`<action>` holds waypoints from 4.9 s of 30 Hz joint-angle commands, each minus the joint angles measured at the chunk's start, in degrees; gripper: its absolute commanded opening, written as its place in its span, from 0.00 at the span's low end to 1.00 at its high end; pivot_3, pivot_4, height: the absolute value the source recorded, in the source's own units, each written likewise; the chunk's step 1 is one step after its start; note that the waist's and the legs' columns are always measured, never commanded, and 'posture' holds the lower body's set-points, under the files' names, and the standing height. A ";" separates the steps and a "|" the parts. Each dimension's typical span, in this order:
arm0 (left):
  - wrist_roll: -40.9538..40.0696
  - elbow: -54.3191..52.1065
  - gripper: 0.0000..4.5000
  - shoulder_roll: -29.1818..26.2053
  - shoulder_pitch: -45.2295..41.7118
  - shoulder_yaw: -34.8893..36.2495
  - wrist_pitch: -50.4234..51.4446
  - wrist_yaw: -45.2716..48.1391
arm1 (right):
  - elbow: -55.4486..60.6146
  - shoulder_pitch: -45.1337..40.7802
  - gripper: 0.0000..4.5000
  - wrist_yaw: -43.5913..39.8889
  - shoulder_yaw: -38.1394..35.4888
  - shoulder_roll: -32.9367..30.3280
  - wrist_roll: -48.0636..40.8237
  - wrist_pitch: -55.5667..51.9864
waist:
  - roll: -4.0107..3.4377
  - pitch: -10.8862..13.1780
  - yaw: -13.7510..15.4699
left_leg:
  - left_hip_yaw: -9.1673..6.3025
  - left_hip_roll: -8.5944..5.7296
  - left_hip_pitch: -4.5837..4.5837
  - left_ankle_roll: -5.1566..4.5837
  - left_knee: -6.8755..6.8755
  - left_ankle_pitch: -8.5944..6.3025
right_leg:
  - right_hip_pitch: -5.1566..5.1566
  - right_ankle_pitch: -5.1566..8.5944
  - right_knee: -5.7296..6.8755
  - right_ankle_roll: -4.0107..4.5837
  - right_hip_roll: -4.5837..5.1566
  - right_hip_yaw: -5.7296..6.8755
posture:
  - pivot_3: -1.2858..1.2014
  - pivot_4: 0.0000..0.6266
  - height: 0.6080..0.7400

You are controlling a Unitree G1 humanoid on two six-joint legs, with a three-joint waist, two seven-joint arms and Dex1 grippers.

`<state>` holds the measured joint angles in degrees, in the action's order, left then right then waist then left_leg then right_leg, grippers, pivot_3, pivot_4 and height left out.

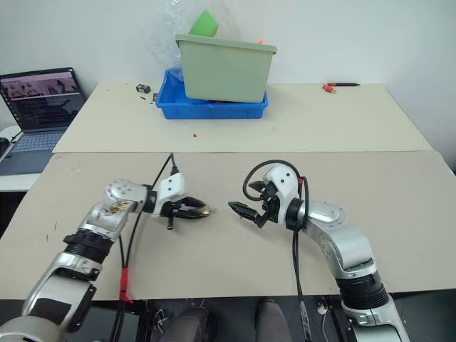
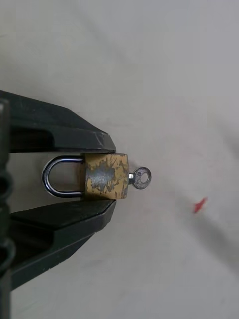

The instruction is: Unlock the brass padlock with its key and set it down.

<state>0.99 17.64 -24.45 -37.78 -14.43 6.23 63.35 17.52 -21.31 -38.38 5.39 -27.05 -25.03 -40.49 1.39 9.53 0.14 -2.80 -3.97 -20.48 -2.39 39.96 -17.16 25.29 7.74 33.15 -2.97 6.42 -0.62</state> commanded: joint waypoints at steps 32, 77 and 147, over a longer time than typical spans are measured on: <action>23.24 -17.87 0.18 -5.97 8.77 -2.18 -34.16 -36.34 | -10.19 -13.44 1.00 -2.08 -9.66 -0.76 -18.86 -18.58 | -0.05 -0.02 -0.08 | 0.09 -0.02 -0.71 0.44 0.07 0.26 | 0.89 -0.05 0.12 0.04 0.05 -0.08 | 0.52 0.24 1.00; 22.95 -18.64 0.18 -5.14 9.38 -2.18 -35.92 -36.88 | -22.30 -19.97 0.01 6.51 -19.34 6.72 -29.84 -42.04 | -0.07 -0.03 -0.70 | 0.07 -0.04 -0.68 0.12 0.30 0.08 | 0.91 -0.06 0.84 0.04 0.06 -0.13 | 0.52 0.24 1.00; 25.60 -25.08 0.18 -8.13 12.19 -2.78 -24.52 -27.93 | -7.64 -12.05 0.59 5.10 -12.12 -2.12 -17.04 -29.48 | -0.12 -0.05 -0.94 | 0.13 -0.05 -0.68 0.09 0.38 0.07 | 0.90 -0.06 0.85 0.04 0.04 -0.15 | 0.52 0.24 1.00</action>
<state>26.30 -4.36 -32.19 -24.66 -17.21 -18.50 34.76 7.94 -32.28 -32.40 -4.71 -29.31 -40.31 -70.92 1.27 9.48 -0.80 -2.68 -4.02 -21.16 -2.30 40.34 -17.09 26.19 7.68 33.99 -2.94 6.47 -0.77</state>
